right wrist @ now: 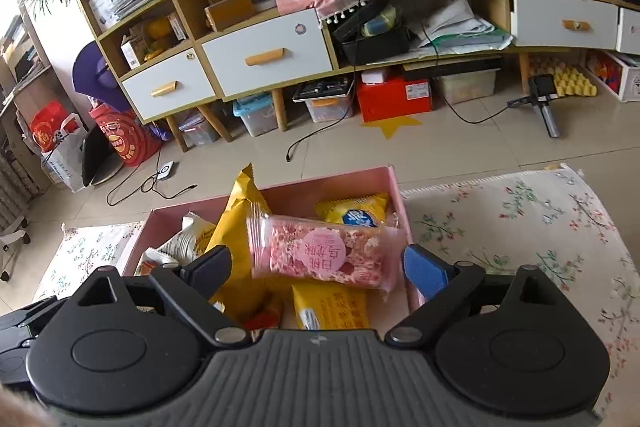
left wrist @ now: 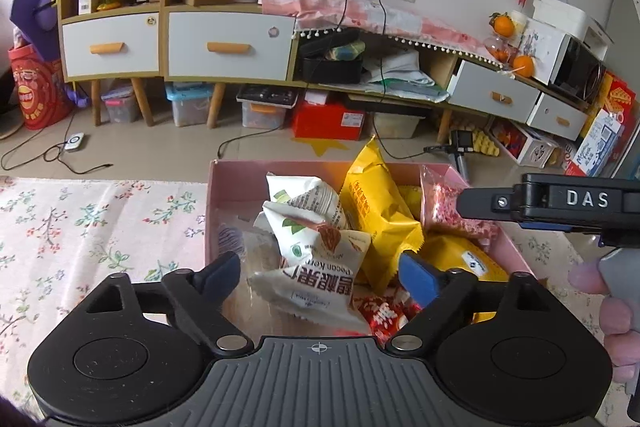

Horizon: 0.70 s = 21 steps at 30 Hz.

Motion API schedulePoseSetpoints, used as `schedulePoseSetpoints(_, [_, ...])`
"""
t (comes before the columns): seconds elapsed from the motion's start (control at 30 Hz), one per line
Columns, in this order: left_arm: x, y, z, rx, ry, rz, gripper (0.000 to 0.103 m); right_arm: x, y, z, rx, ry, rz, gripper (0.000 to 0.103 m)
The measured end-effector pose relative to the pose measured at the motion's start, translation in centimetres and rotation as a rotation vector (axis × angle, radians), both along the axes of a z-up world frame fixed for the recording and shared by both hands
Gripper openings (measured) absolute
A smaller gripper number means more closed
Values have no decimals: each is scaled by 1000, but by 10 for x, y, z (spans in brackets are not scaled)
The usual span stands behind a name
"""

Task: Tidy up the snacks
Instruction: 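Carry the pecan packet and pink bar into the pink tray with both tools, then open both tools to drop the packets into the tray and withdraw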

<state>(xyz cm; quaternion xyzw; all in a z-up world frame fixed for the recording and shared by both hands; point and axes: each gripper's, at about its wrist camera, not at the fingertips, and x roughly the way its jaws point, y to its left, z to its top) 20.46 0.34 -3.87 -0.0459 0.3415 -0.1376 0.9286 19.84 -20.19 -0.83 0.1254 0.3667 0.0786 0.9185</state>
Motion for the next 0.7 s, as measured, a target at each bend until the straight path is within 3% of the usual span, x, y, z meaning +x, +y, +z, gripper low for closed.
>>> schedulePoseSetpoints(0.4, [-54, 9, 8, 11, 55, 8, 98, -43, -13, 15, -5, 16, -50, 101])
schedulePoseSetpoints(0.7, [-96, 10, 3, 42, 60, -88, 99, -85, -20, 9, -53, 50, -88, 103])
